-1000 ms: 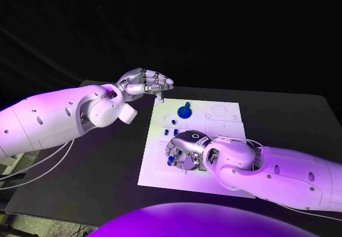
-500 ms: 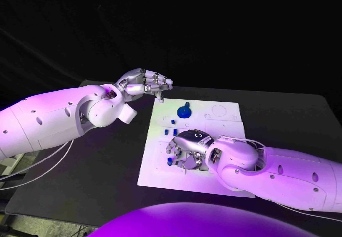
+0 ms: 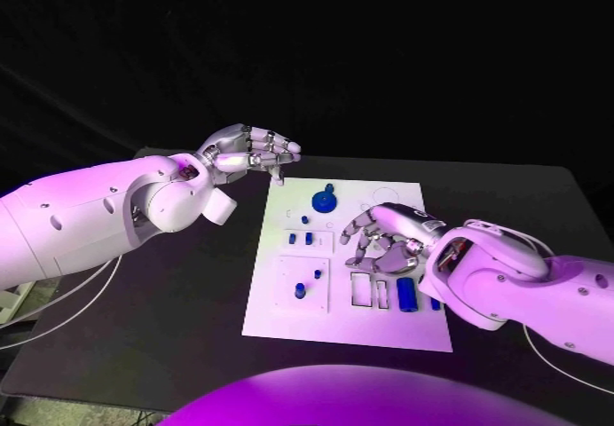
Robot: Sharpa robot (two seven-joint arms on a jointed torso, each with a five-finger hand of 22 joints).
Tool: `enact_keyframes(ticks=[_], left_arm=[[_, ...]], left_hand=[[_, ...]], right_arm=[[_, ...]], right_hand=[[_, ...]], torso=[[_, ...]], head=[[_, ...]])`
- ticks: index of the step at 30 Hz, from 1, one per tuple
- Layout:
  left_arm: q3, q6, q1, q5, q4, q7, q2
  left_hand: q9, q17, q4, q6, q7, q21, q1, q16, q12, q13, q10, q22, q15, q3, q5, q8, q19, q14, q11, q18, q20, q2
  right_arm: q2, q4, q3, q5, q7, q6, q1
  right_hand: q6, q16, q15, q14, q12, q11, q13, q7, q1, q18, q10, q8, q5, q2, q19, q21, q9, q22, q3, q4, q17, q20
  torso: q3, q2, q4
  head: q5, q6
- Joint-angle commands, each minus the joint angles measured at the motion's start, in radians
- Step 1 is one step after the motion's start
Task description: Assemble the parts on the task board
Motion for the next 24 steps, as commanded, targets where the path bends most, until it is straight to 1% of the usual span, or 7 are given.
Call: enact_keyframes(ticks=[1, 3, 5, 7, 10, 19, 24], left_arm=[[-0.001, 0.015, 0.000, -0.001, -0.001, 0.004, 0.002], [-0.003, 0.016, 0.000, -0.001, -0.003, 0.004, 0.004], [-0.005, 0.017, 0.000, -0.001, -0.004, 0.004, 0.006], [-0.006, 0.019, 0.000, -0.001, -0.005, 0.004, 0.008], [-0.008, 0.021, 0.000, -0.001, -0.006, 0.003, 0.012], [-0.010, 0.025, -0.001, -0.001, -0.009, 0.003, 0.016], [-0.010, 0.026, -0.001, -0.001, -0.009, 0.003, 0.016]], left_hand=[[-0.001, 0.001, -0.002, -0.007, 0.011, -0.005, 0.001, 0.005, 0.002, -0.001, -0.008, -0.001, 0.000, -0.001, 0.002, 0.005, -0.004, -0.005, -0.002, 0.006, 0.002, 0.005], [-0.001, 0.001, -0.002, -0.007, 0.011, -0.005, 0.001, 0.005, 0.002, -0.001, -0.008, -0.001, 0.000, -0.001, 0.002, 0.005, -0.004, -0.005, -0.002, 0.006, 0.002, 0.005], [-0.001, 0.001, -0.002, -0.007, 0.011, -0.005, 0.001, 0.005, 0.003, -0.001, -0.008, -0.001, 0.000, -0.002, 0.002, 0.006, -0.004, -0.005, -0.002, 0.006, 0.002, 0.005], [-0.001, 0.001, -0.002, -0.007, 0.011, -0.005, 0.001, 0.005, 0.003, -0.001, -0.008, -0.001, 0.000, -0.002, 0.002, 0.006, -0.004, -0.005, -0.002, 0.006, 0.002, 0.005], [-0.001, 0.001, -0.002, -0.007, 0.011, -0.005, 0.001, 0.005, 0.003, -0.001, -0.008, -0.001, 0.000, -0.002, 0.002, 0.006, -0.004, -0.005, -0.002, 0.006, 0.002, 0.005], [-0.001, 0.001, -0.002, -0.007, 0.011, -0.005, 0.001, 0.005, 0.003, -0.001, -0.008, -0.001, 0.000, -0.002, 0.002, 0.006, -0.004, -0.005, -0.002, 0.006, 0.002, 0.005], [-0.001, 0.001, -0.002, -0.007, 0.011, -0.005, 0.001, 0.005, 0.003, -0.001, -0.010, -0.001, 0.000, -0.002, 0.002, 0.007, -0.005, -0.006, -0.002, 0.006, 0.002, 0.006]], right_arm=[[-0.061, 0.025, 0.000, 0.239, 0.036, -0.032, 0.015], [-0.102, 0.035, 0.000, 0.254, 0.012, -0.009, 0.022], [-0.141, 0.041, -0.001, 0.246, -0.017, 0.017, 0.026], [-0.180, 0.048, -0.002, 0.220, -0.046, 0.038, 0.028], [-0.241, 0.065, -0.004, 0.171, -0.082, 0.056, 0.024], [-0.322, 0.089, -0.014, 0.075, -0.161, 0.051, -0.023], [-0.311, 0.083, -0.015, 0.072, -0.184, 0.044, -0.046]], right_hand=[[0.003, 0.005, -0.023, 0.043, 0.101, -0.018, 0.089, -0.014, -0.018, -0.005, 0.024, 0.036, 0.006, 0.003, 0.012, 0.014, 0.018, 0.065, -0.062, 0.015, 0.005, -0.013], [-0.012, 0.013, -0.029, 0.047, 0.271, -0.028, 0.258, -0.026, -0.018, -0.012, -0.023, 0.093, 0.006, 0.019, 0.024, 0.048, 0.048, 0.084, -0.136, 0.047, 0.017, -0.020], [-0.026, 0.044, -0.033, 0.061, 0.670, -0.029, 0.660, -0.039, -0.066, -0.024, -0.019, 0.153, 0.008, 0.058, 0.046, 0.120, 0.084, 0.121, -0.211, 0.094, 0.086, -0.029], [-0.036, 0.075, -0.041, 0.073, 0.996, -0.038, 0.991, -0.046, -0.090, -0.036, 0.022, 0.216, 0.008, 0.093, 0.061, 0.179, 0.122, 0.153, -0.298, 0.092, 0.157, -0.031], [-0.041, 0.095, -0.041, 0.082, 1.194, -0.042, 1.189, -0.050, -0.129, -0.043, 0.100, 0.254, 0.010, 0.137, 0.071, 0.218, 0.141, 0.173, -0.384, 0.092, 0.212, -0.031], [-0.060, 0.108, -0.037, 0.088, 1.265, -0.038, 1.264, -0.046, -0.078, -0.053, 0.129, 0.272, 0.013, 0.142, 0.084, 0.265, 0.144, 0.196, -0.492, 0.094, 0.250, -0.027], [-0.061, 0.112, -0.037, 0.090, 1.275, -0.038, 1.275, -0.045, -0.077, -0.056, 0.136, 0.271, 0.013, 0.142, 0.090, 0.284, 0.142, 0.203, -0.517, 0.095, 0.261, -0.027]], torso=[[0.0004, -0.004, -0.0058], [0.0006, -0.006, -0.0088], [0.0006, -0.008, -0.0100], [0.0009, -0.010, -0.0116], [0.0009, -0.009, -0.0096], [0.0015, -0.011, -0.0187], [0.0004, -0.012, -0.0166]], head=[[-0.021, 0.003], [-0.029, 0.004], [-0.040, 0.005], [-0.047, 0.006], [-0.060, 0.010], [-0.062, 0.020], [-0.063, 0.018]])
